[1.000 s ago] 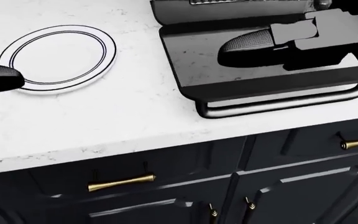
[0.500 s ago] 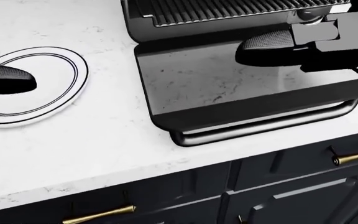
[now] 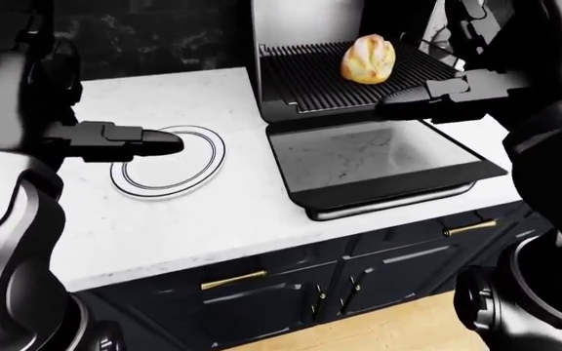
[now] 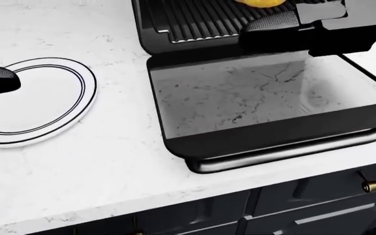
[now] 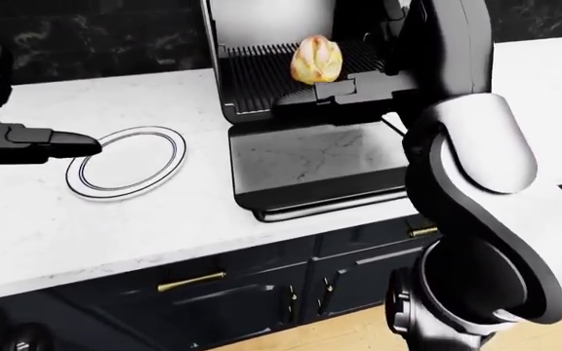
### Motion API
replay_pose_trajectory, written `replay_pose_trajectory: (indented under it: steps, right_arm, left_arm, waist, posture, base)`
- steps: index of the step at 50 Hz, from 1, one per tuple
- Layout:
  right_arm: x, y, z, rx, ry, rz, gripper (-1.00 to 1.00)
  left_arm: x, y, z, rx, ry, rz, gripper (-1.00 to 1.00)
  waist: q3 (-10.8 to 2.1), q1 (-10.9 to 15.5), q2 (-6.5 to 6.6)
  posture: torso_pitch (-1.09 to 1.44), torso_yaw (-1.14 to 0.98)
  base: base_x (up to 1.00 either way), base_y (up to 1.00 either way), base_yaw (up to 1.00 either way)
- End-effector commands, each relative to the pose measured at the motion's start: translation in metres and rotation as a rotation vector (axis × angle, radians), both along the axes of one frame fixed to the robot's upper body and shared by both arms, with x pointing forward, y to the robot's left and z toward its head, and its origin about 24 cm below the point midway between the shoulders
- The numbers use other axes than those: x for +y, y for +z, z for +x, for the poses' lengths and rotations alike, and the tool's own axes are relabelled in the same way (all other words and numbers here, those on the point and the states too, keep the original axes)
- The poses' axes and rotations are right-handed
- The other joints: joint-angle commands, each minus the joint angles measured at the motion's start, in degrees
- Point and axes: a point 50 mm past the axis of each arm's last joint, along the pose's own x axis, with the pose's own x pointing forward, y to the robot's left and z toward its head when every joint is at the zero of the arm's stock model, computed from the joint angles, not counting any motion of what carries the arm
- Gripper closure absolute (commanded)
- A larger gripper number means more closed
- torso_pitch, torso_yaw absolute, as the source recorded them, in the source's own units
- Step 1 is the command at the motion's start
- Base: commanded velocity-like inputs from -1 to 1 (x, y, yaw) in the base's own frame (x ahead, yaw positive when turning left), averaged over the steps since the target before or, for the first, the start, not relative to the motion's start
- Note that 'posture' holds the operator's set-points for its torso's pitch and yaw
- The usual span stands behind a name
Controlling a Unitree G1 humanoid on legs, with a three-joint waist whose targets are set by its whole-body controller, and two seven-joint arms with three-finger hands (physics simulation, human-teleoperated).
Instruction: Pick the bread from the rack and place it on the plate on the counter.
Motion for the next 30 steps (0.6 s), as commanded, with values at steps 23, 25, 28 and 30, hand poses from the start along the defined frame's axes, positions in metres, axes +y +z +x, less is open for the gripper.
replay_pose_trajectory:
  steps: [23, 25, 28, 30]
  right_arm:
    - [-0.008, 0.033, 0.076, 0.136, -0.118, 0.014, -1.00]
    - [-0.007, 0.032, 0.081, 0.141, -0.120, 0.011, -1.00]
    - [-0.008, 0.030, 0.089, 0.150, -0.128, 0.008, -1.00]
    - [-0.008, 0.030, 0.095, 0.155, -0.133, 0.004, -1.00]
  left_arm:
    - [-0.002, 0.012, -0.002, -0.070, -0.004, 0.008, -1.00]
    - [-0.002, 0.011, -0.002, -0.069, -0.004, 0.007, -1.00]
    - [-0.001, 0.010, -0.002, -0.069, -0.003, 0.007, -1.00]
    - [-0.002, 0.009, -0.002, -0.065, -0.006, 0.008, -1.00]
  waist:
    - [-1.38, -0.5, 0.89]
    - [-1.46, -0.5, 0.95]
    - [-1.57, -0.5, 1.08]
    - [-1.65, -0.5, 1.14]
  posture:
    - [0.00, 0.00]
    - [0.00, 0.00]
    - [0.00, 0.00]
    - [0.00, 0.00]
  base:
    - [0.00, 0.00, 0.00]
    - [0.00, 0.00, 0.00]
    - [0.00, 0.00, 0.00]
    - [0.00, 0.00, 0.00]
